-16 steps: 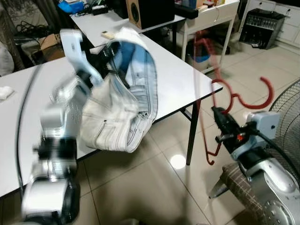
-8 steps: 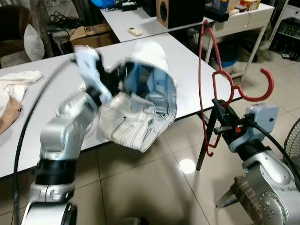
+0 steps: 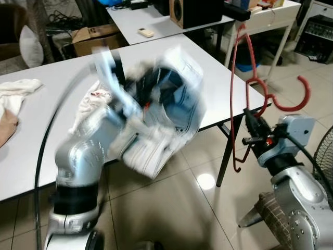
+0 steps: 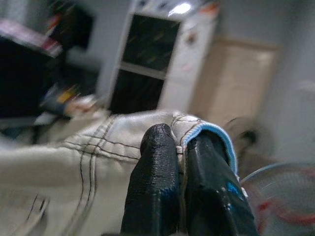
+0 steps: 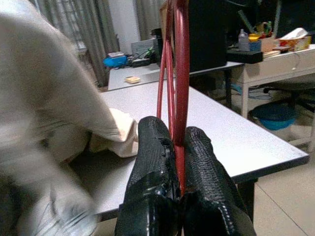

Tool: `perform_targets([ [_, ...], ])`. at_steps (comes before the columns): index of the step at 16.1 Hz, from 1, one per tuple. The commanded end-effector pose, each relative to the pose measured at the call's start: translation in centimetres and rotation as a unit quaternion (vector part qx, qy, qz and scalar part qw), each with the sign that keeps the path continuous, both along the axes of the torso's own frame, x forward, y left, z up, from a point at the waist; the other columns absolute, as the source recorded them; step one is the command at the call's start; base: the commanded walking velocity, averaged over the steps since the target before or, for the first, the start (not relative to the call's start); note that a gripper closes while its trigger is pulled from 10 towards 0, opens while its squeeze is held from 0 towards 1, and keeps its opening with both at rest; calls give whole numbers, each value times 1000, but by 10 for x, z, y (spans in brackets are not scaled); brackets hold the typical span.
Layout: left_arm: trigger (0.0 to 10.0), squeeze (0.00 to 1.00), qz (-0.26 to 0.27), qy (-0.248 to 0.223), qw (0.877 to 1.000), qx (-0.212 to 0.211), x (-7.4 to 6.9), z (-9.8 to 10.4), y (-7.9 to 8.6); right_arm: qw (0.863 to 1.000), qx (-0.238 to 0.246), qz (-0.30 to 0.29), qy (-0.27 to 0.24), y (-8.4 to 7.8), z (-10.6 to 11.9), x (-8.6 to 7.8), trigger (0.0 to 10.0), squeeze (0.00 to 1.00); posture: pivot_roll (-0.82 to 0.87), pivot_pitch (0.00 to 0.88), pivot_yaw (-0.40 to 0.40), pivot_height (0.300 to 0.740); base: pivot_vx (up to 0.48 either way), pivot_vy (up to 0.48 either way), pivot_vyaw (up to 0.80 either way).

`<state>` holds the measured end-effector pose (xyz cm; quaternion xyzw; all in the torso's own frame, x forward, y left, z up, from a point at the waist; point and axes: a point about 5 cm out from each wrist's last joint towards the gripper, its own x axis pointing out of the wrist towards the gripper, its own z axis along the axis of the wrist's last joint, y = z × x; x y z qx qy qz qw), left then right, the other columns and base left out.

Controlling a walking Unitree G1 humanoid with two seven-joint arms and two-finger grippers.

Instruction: Hang hanger

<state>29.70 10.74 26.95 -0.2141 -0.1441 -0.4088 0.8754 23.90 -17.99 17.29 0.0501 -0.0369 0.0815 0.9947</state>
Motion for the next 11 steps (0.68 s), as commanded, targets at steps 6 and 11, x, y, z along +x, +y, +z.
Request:
perform_targets([
  [6, 10000, 0, 139, 85, 976, 142, 10, -63, 31, 1000, -8, -6, 8, 1, -2, 0, 10000, 0, -117, 0, 102, 740, 0, -44, 0],
  [11, 10000, 0, 143, 99, 972, 160, 6, -82, 29, 998, -59, 11, 32, 3, -3, 6, 10000, 0, -117, 0, 72, 740, 0, -326, 0],
])
